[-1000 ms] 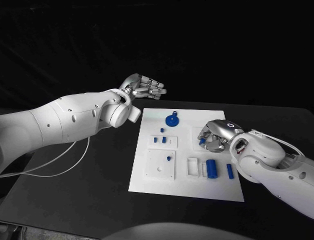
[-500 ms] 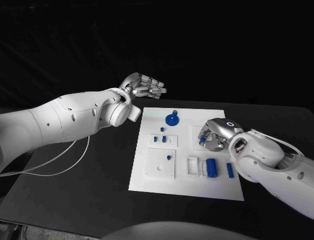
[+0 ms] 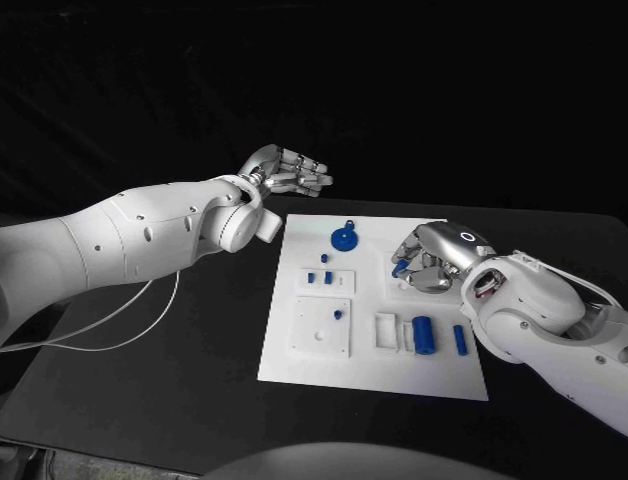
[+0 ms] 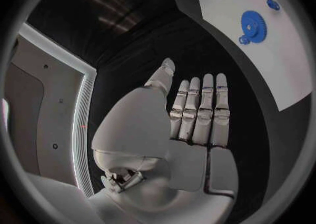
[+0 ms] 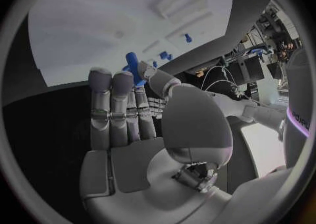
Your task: Assemble the parts on the task board
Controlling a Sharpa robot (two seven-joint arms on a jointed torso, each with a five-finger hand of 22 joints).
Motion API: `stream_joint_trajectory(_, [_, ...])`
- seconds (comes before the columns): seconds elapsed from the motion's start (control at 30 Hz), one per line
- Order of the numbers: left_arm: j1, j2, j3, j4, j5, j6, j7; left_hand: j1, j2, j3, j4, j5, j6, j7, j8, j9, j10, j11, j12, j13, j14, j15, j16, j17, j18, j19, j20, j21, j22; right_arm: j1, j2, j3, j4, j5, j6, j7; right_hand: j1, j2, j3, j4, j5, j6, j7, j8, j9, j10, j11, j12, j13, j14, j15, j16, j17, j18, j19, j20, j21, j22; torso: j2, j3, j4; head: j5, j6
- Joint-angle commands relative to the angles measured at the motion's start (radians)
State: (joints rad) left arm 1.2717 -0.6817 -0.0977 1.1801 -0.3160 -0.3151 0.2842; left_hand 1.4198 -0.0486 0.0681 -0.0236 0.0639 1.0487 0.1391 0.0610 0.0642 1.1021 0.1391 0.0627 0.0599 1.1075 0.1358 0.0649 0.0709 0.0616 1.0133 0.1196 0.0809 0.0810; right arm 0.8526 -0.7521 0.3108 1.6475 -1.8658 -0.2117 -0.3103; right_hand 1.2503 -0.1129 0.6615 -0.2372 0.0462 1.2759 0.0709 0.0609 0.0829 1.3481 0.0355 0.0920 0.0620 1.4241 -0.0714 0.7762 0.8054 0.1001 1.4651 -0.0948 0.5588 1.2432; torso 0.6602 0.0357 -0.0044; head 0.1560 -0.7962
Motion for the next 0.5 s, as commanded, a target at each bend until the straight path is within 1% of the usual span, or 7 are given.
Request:
stream_joint_trajectory(0.03, [0.001,0.004,0.001,-0.004,0.005,0.012,0.007,0.001,0.012,-0.005,0.001,-0.003,0.006,-0.001,0.001,0.000,-0.007,0.000,-0.002,-0.001,-0.005,0.001,-0.003,-0.001,-0.002,0.001,0.004,0.002,-0.002,0.001,-0.002,0.006,0.035,0.041,-0.018,0.012,-0.001,0.006,0.006,0.001,0.003,0.006,0.002,0.003,0.000,0.036,-0.027,-0.005,0.011,0.001,-0.004,-0.003,0.001,0.017,0.047,-0.005,0.004,0.000,-0.001,0.0001,-0.0003,0.004,-0.001])
stream_joint_trajectory(0.17, [0.001,0.008,0.001,-0.011,0.005,0.012,0.008,0.003,0.013,-0.005,-0.001,-0.003,0.006,-0.001,0.001,0.000,-0.006,-0.001,-0.002,-0.001,-0.005,0.001,-0.003,-0.001,-0.002,0.001,0.004,0.002,-0.002,0.001,0.016,0.010,0.059,0.054,-0.013,0.023,-0.002,0.007,0.006,0.000,0.003,0.006,0.002,0.003,0.000,0.037,-0.026,-0.006,0.011,0.001,-0.004,-0.005,0.002,0.017,0.046,-0.005,0.004,0.000,-0.002,-0.0010,-0.0003,0.013,-0.003])
stream_joint_trajectory(0.23, [0.001,0.010,0.001,-0.014,0.005,0.012,0.008,0.003,0.013,-0.005,-0.001,-0.003,0.006,-0.001,0.001,0.000,-0.006,-0.001,-0.002,-0.001,-0.005,0.001,-0.003,-0.001,-0.002,0.001,0.004,0.002,-0.002,0.001,0.033,0.005,0.065,0.054,-0.012,0.030,-0.001,0.008,0.005,-0.001,0.003,0.005,0.002,0.003,0.000,0.036,-0.026,-0.006,0.011,0.000,-0.004,-0.007,0.003,0.017,0.046,-0.005,0.001,0.000,-0.002,-0.0017,-0.0002,0.016,-0.003])
stream_joint_trajectory(0.3, [0.001,0.013,0.001,-0.017,0.005,0.013,0.008,0.003,0.013,-0.005,-0.001,-0.003,0.006,-0.001,0.001,0.000,-0.006,-0.001,-0.002,-0.001,-0.005,0.001,-0.003,-0.001,-0.002,0.001,0.004,0.002,-0.002,0.001,0.051,-0.007,0.069,0.043,-0.014,0.037,-0.001,0.009,0.004,-0.001,0.004,0.005,0.002,0.003,0.000,0.035,-0.026,-0.006,0.011,0.000,-0.004,-0.007,0.004,0.018,0.046,-0.005,0.000,-0.001,-0.002,-0.0017,-0.0001,0.017,-0.003])
stream_joint_trajectory(0.4, [0.001,0.018,0.001,-0.022,0.005,0.014,0.009,0.003,0.013,-0.005,-0.001,-0.003,0.006,-0.001,0.001,0.000,-0.006,-0.001,-0.002,-0.001,-0.005,0.001,-0.003,-0.001,-0.002,0.001,0.004,0.002,-0.002,0.001,0.081,-0.035,0.069,0.025,-0.018,0.048,-0.001,0.009,0.004,-0.001,0.004,0.005,0.002,0.003,0.000,0.035,-0.026,-0.006,0.011,0.000,-0.004,-0.007,0.004,0.018,0.046,-0.005,0.000,-0.001,-0.001,-0.0007,0.0018,0.020,-0.003])
stream_joint_trajectory(0.43, [0.001,0.021,0.001,-0.024,0.005,0.015,0.009,0.003,0.013,-0.005,-0.001,-0.003,0.006,-0.001,0.001,0.000,-0.006,-0.001,-0.002,-0.001,-0.005,0.001,-0.003,-0.001,-0.002,0.001,0.004,0.002,-0.002,0.001,0.095,-0.052,0.067,0.016,-0.020,0.053,-0.001,0.009,0.004,-0.003,0.004,0.005,0.002,0.003,0.001,0.035,-0.026,-0.006,0.012,0.000,-0.004,-0.008,0.004,0.018,0.046,-0.004,-0.001,-0.001,-0.001,-0.0005,0.0030,0.022,-0.003])
stream_joint_trajectory(0.5, [0.001,0.025,0.001,-0.026,0.005,0.016,0.009,0.003,0.013,-0.005,-0.001,-0.003,0.006,-0.001,0.001,0.000,-0.006,-0.001,-0.002,-0.001,-0.005,0.001,-0.003,-0.001,-0.002,0.001,0.004,0.002,-0.002,0.000,0.116,-0.075,0.062,0.003,-0.023,0.060,-0.001,0.009,0.004,-0.003,0.004,0.005,0.002,0.003,0.001,0.035,-0.025,-0.006,0.012,0.000,-0.003,-0.008,0.004,0.018,0.046,-0.004,-0.002,-0.001,0.000,-0.0012,0.0040,0.025,-0.004])
